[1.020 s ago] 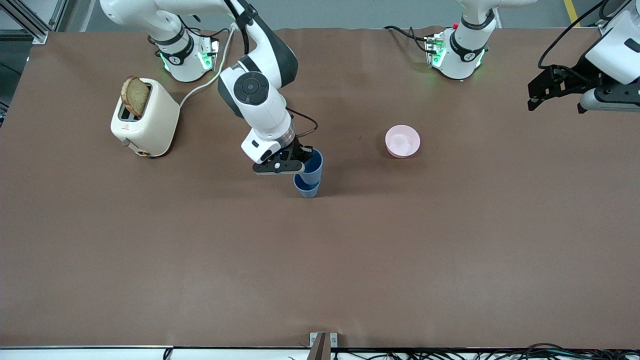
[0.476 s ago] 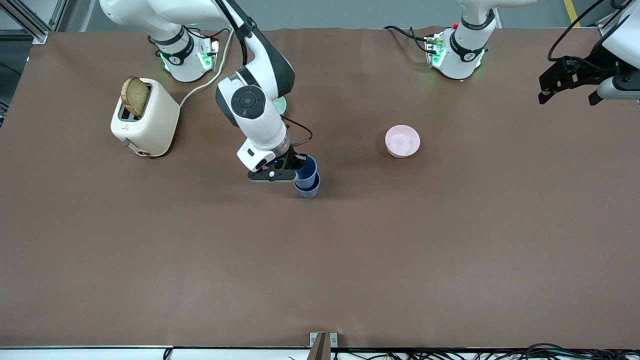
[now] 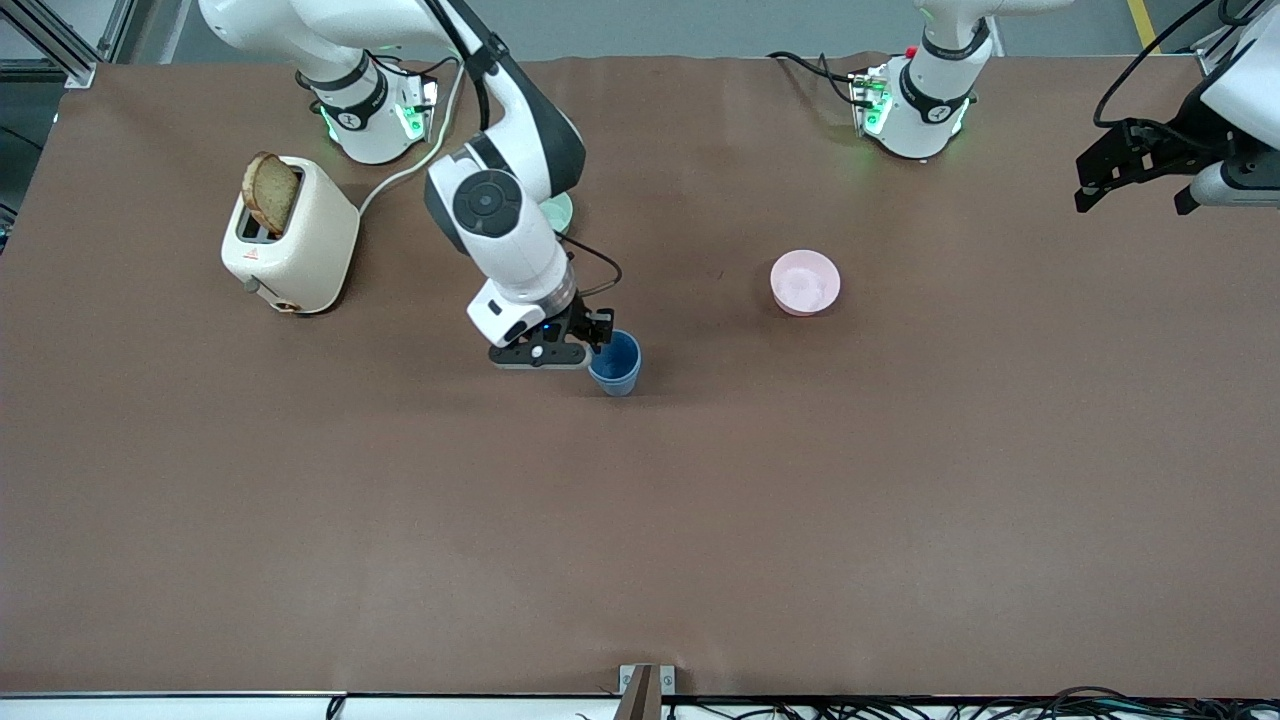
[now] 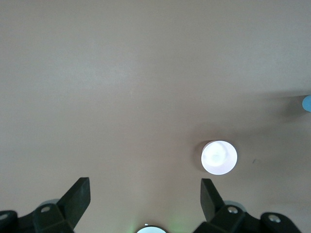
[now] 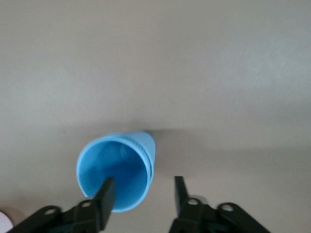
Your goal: Stack blue cups with both arms
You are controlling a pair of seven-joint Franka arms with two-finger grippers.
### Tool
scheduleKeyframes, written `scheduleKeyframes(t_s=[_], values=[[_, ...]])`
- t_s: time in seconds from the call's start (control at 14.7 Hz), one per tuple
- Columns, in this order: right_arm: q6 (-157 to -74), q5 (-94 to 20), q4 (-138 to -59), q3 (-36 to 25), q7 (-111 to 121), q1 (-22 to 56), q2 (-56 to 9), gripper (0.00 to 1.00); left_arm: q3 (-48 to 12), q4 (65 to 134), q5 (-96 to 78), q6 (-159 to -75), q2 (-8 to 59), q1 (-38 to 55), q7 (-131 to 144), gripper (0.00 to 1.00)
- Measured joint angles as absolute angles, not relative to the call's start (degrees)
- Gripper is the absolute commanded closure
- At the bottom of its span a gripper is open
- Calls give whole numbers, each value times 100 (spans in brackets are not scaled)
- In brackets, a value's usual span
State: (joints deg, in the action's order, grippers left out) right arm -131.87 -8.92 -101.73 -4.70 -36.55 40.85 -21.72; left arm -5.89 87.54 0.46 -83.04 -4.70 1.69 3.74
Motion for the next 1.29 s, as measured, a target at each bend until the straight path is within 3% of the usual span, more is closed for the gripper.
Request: scheduleKeyframes(t_s=[0.27, 0.61, 1.02, 1.29], values=[[-12474, -786, -10068, -545, -3546, 3244, -1264, 0, -583, 8757, 46, -8304, -469, 159, 374, 0], [-11343, 153, -10086, -577, -3378, 2124, -307, 0, -581, 8761, 46, -8404, -466, 152, 374, 0], [-10476, 247, -9971, -580, -1684, 1024, 190, 0, -580, 8766, 46, -8456, -445, 148, 374, 0], [-9306, 245, -9022, -577, -432, 370, 282, 0, -580, 8770, 46, -8457, -442, 148, 374, 0]])
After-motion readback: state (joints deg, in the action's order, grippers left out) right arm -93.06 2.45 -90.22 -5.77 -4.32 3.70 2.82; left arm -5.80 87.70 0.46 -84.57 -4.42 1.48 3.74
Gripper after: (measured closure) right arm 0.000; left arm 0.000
